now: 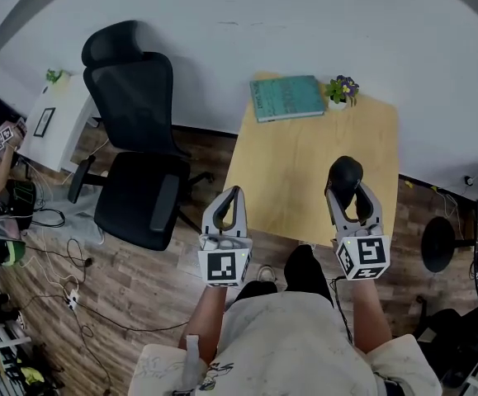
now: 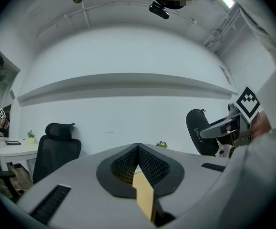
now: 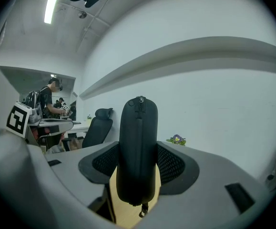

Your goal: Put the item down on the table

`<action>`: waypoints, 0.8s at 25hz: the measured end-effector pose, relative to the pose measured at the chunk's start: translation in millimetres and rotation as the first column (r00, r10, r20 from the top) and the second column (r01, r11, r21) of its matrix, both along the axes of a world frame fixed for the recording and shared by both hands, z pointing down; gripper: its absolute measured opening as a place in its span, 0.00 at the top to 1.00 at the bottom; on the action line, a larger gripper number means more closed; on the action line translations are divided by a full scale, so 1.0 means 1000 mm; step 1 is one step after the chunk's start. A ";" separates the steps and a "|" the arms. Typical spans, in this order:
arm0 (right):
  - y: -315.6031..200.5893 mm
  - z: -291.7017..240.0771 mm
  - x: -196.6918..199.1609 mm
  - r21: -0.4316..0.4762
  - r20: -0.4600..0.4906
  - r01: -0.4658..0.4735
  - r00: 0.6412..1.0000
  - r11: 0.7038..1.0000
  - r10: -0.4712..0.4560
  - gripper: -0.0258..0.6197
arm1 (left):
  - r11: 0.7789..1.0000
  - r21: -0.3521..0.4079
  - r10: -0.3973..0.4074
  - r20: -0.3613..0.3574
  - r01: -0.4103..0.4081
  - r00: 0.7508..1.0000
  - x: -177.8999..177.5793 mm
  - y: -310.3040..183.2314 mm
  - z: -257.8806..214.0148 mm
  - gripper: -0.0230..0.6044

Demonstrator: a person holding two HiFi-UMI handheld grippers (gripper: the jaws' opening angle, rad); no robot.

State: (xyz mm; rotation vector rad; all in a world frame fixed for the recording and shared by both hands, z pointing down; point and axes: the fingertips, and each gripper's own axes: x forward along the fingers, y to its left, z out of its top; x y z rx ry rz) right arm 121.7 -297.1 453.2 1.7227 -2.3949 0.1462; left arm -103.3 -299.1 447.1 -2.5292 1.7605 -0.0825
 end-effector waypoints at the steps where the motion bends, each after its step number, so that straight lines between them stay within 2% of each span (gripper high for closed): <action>1: -0.002 0.005 -0.002 -0.013 -0.008 0.008 1.000 1.000 -0.008 0.57 | 1.000 -0.006 -0.007 -0.003 0.007 1.000 -0.001 0.001 0.005 0.95; 7: -0.008 0.046 -0.019 -0.107 -0.078 0.073 0.994 0.992 -0.081 0.57 | 0.997 -0.075 -0.037 0.008 0.037 0.999 -0.007 0.009 0.032 0.95; 10: -0.007 0.071 -0.030 -0.160 -0.125 0.105 0.984 0.981 -0.126 0.57 | 0.996 -0.068 -0.064 -0.017 0.062 0.998 -0.013 0.014 0.039 0.95; 16: 0.001 0.120 -0.047 -0.283 -0.190 0.142 0.961 0.948 -0.200 0.57 | 0.988 -0.131 -0.082 -0.001 0.081 0.997 -0.024 0.030 0.063 0.95; 20: 0.006 0.150 -0.055 -0.358 -0.233 0.154 0.940 0.921 -0.248 0.57 | 0.984 -0.147 -0.098 -0.009 0.096 0.995 -0.031 0.038 0.076 0.95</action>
